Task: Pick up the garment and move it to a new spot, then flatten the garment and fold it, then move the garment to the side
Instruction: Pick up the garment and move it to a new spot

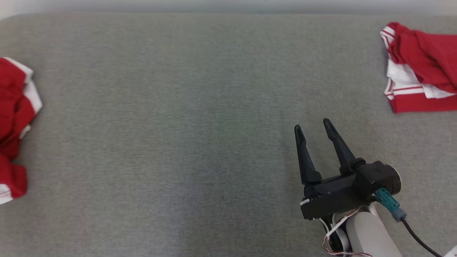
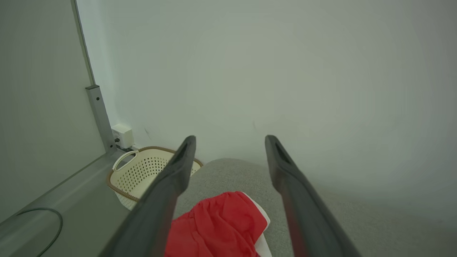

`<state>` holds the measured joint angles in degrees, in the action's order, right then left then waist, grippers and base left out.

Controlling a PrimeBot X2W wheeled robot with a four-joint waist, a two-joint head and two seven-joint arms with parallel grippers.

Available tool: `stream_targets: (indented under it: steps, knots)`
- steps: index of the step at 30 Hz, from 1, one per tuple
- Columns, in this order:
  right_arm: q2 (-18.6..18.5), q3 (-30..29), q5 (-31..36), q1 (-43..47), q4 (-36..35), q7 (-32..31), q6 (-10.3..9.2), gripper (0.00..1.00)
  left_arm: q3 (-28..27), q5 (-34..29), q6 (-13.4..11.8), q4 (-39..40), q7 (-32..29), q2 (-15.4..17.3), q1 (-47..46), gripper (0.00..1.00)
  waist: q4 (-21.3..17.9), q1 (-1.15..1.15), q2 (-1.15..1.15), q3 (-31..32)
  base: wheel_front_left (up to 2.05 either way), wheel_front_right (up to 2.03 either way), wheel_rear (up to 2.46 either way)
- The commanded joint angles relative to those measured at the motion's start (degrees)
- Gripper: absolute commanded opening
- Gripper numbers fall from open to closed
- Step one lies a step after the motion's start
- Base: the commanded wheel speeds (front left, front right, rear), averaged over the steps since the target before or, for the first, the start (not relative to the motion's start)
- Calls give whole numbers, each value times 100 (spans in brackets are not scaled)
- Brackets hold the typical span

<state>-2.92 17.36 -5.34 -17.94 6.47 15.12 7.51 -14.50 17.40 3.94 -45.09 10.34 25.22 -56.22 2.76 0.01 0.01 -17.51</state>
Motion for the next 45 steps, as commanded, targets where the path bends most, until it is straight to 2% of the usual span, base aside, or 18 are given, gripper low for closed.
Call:
stream_targets:
  steps: [1, 6, 15, 21, 25, 28, 29, 30, 45]
  knots:
    - [3, 13, 27, -21, -20, 6, -5, 100, 20, -43, 12, -164, -8, 56, -100, 100, -234, -1, -1, -212, 0, 0, 0]
    - [3, 80, -6, -59, 41, 6, -5, 100, 206, -156, 78, -896, -223, 257, -277, 100, -330, -1, -1, -234, 0, 0, 0]
    - [3, 142, 0, -110, 166, 5, -5, 100, 507, -239, 164, -2072, -863, 424, -467, 100, -454, -1, -1, -213, 0, 0, 0]
    - [3, 147, -39, -56, 200, 5, -5, 100, 518, -142, 180, -2501, -1065, 390, -388, 100, -498, -1, -1, -206, 0, 0, 0]
    - [3, 183, -66, -18, 252, 5, -5, 100, 528, -46, 203, -2744, -1583, 339, -247, 100, -544, -1, -1, -138, 0, 0, 0]
    - [3, 184, -65, 13, 290, 5, -5, 100, 547, -41, 120, -2796, -1598, 361, -167, 100, -565, -1, -1, -72, 0, 0, 0]
    - [3, 185, -64, 37, 301, 5, -5, 100, 561, -46, 104, -2806, -1583, 358, -135, 80, -569, -1, -1, -48, 0, 0, 0]
    - [3, 189, -70, 76, 329, 5, -5, 100, 593, -79, 58, -2814, -1501, 369, -49, 0, -578, -1, -1, 3, 0, 0, 0]
    - [3, 162, -251, 289, 476, 5, -5, 100, 993, -263, 254, -2461, -184, 329, -283, 0, -335, -1, -1, 551, 0, 0, 0]
